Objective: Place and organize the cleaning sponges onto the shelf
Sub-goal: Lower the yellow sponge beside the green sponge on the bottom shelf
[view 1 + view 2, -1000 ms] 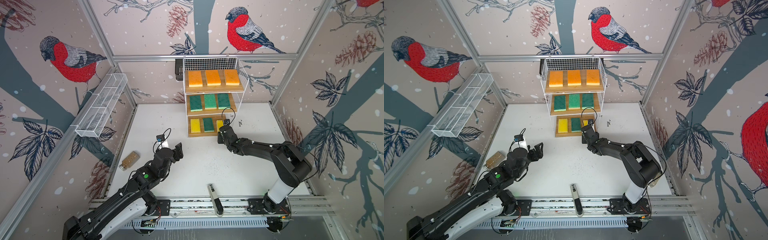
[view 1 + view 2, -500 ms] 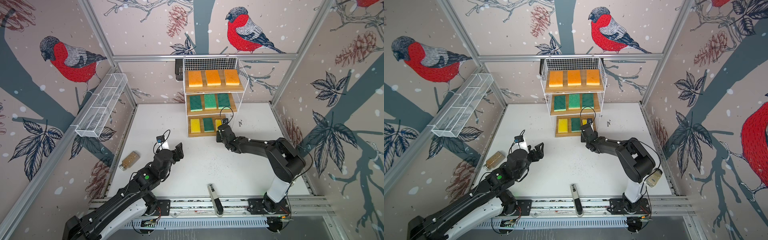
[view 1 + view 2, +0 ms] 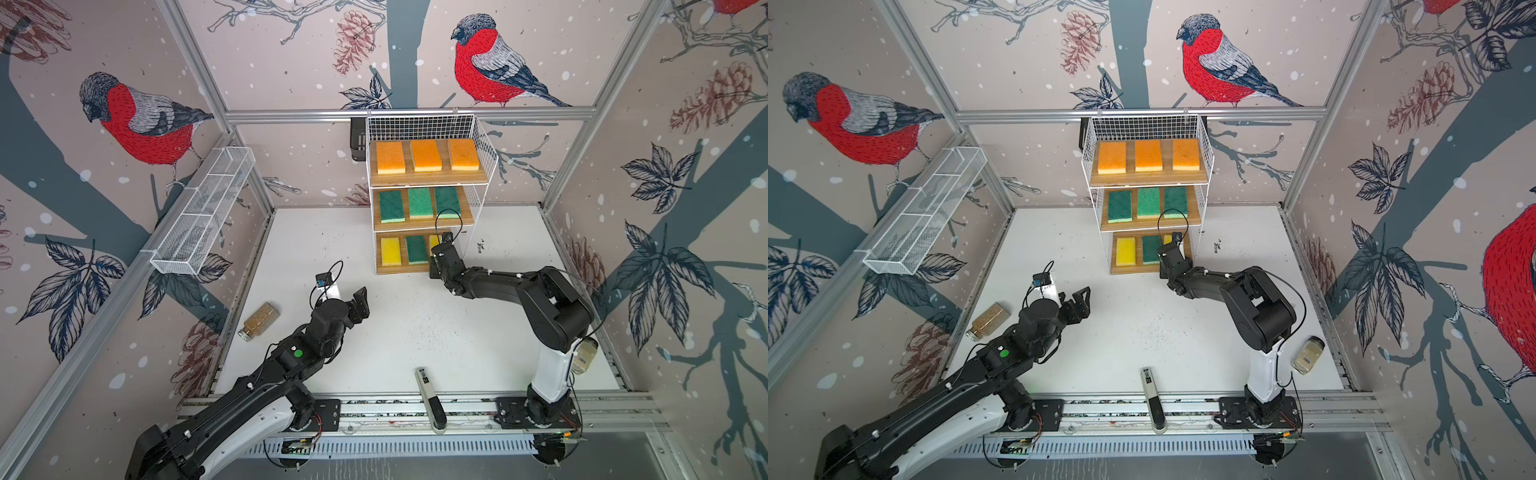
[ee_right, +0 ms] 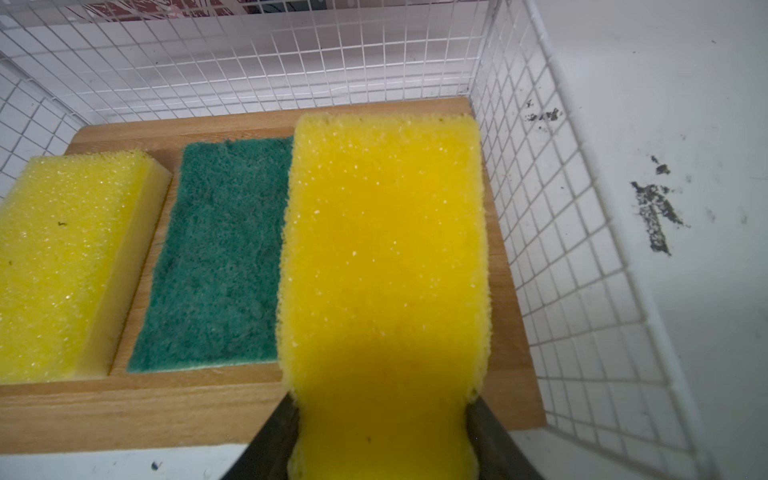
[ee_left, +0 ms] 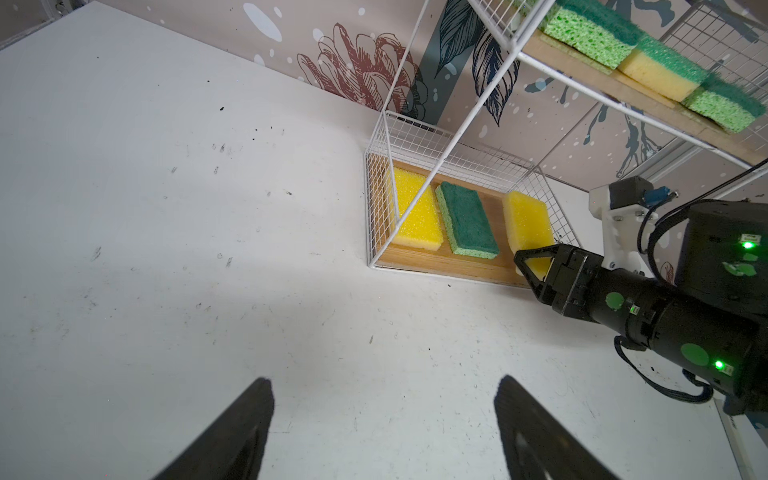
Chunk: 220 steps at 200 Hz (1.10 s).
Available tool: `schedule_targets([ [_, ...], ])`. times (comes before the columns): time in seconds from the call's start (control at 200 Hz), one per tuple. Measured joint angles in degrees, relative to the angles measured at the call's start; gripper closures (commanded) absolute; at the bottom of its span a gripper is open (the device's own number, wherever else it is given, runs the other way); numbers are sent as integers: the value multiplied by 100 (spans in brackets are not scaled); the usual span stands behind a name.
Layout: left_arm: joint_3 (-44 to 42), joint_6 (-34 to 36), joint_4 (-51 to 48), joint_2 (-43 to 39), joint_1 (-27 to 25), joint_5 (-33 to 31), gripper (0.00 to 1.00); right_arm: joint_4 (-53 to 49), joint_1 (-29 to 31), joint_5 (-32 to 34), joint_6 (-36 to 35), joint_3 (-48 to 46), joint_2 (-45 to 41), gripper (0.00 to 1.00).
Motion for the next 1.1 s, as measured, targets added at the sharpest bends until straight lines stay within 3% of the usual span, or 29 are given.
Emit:
schedule_targets([
  [1.101, -33, 70, 256, 326, 7, -50, 15, -308, -289, 131, -404, 651, 518, 46],
])
